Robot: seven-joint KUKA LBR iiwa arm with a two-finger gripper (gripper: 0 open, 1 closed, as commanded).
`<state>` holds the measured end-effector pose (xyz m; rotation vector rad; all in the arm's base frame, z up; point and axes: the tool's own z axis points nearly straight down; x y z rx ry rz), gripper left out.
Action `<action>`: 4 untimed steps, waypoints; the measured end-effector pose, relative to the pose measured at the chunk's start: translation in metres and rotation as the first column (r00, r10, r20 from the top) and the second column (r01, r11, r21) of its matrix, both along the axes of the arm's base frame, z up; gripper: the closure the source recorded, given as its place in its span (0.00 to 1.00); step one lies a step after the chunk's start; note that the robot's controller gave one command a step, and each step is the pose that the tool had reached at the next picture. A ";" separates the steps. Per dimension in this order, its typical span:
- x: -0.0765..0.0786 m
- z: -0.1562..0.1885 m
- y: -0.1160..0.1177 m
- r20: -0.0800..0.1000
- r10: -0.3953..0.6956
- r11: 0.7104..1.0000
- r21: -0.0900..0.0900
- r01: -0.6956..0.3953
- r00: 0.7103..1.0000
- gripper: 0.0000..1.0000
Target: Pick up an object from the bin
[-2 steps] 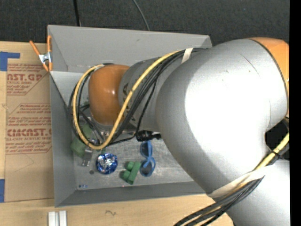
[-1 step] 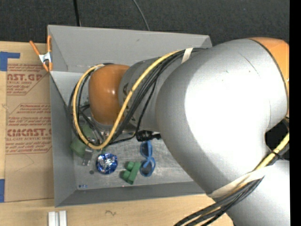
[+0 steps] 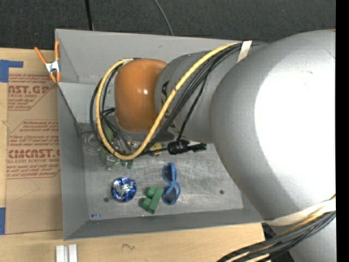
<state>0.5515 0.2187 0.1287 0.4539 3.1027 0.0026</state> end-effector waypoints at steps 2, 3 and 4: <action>-0.029 -0.039 -0.049 0.010 0.263 0.965 0.001 -0.263 0.965 0.00; -0.028 -0.036 -0.044 0.016 0.266 0.964 0.006 -0.266 0.964 1.00; -0.033 0.130 -0.027 0.005 0.436 0.900 -0.002 -0.436 0.900 1.00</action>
Offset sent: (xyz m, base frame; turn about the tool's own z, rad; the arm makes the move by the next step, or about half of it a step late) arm 0.0000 0.0000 0.0000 0.0000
